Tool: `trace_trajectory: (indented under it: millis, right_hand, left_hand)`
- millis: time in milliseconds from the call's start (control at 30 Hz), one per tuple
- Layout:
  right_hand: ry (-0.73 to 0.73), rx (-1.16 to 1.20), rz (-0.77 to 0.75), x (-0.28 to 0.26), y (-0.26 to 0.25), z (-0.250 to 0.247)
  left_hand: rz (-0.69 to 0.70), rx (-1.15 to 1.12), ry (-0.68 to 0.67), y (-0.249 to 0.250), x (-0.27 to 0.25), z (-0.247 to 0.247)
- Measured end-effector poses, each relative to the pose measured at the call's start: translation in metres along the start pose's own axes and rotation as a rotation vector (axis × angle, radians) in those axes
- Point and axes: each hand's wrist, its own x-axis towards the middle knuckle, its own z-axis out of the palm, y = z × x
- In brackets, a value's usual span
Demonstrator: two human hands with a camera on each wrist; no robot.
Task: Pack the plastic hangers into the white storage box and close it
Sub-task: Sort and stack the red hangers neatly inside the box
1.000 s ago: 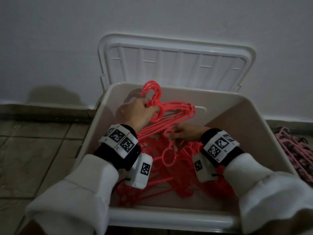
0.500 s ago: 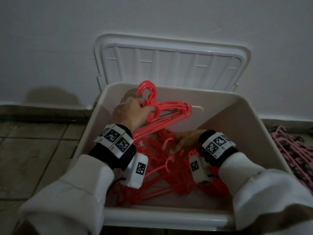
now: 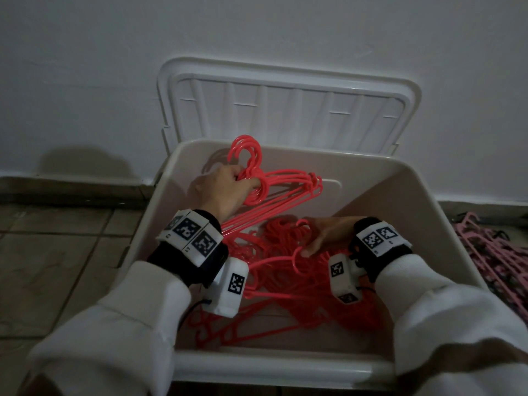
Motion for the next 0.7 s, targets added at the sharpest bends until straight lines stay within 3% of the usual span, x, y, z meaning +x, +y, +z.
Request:
trace_trajectory:
  millis: [300,500,700]
  right_hand:
    - [-0.114,-0.006,0.038,-0.007,-0.005,-0.005]
    - [0.066,0.21,0.103,0.002,-0.004,-0.002]
    - [0.072,0.341,0.173,0.001,-0.011,-0.001]
  left_hand:
    - [-0.026,-0.008,0.026,-0.003,0.004,0.0]
    - [-0.023,-0.043,0.049,-0.001,0.004,-0.002]
    - [0.003,-0.034,0.054,0.0,0.002,-0.003]
